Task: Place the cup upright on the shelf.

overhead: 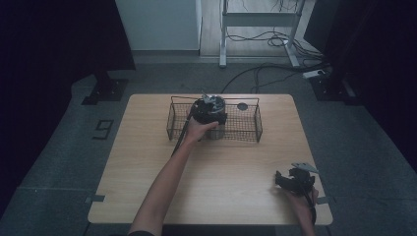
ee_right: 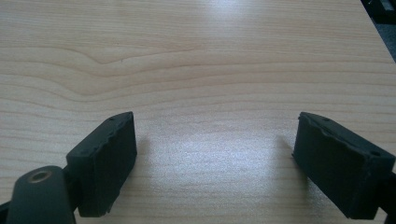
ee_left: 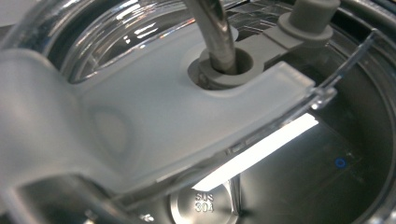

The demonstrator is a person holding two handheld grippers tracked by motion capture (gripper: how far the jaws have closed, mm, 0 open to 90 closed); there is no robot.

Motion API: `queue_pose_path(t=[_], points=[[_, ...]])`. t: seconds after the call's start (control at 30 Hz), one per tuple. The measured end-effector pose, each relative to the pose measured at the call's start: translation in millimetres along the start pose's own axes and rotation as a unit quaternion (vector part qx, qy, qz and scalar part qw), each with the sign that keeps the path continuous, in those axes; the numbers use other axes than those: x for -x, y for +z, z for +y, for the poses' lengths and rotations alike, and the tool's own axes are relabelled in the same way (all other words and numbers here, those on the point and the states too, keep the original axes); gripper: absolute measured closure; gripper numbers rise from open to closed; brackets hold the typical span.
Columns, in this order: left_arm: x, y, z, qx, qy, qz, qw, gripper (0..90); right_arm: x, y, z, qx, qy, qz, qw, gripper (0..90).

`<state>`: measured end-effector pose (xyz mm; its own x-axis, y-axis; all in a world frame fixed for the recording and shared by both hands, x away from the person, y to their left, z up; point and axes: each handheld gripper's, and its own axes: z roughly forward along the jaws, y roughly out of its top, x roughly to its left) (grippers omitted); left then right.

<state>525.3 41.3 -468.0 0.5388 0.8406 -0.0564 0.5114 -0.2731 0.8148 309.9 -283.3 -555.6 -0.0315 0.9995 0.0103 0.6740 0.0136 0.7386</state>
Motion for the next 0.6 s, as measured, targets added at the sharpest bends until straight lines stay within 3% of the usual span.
queue_pose_path(t=[0.37, 0.6], points=[[0.8, -3.6, 0.3, 0.001, 0.0, 0.011, 0.9999, 3.4, -0.1, 0.0, 0.0, 0.0, 0.001, 0.0, 1.0, 13.0], [-1.8, -5.8, 0.5, -0.007, -0.001, 0.006, 1.0, 3.2, -0.1, 0.0, 0.0, 0.0, 0.001, 0.0, 1.0, 13.0]])
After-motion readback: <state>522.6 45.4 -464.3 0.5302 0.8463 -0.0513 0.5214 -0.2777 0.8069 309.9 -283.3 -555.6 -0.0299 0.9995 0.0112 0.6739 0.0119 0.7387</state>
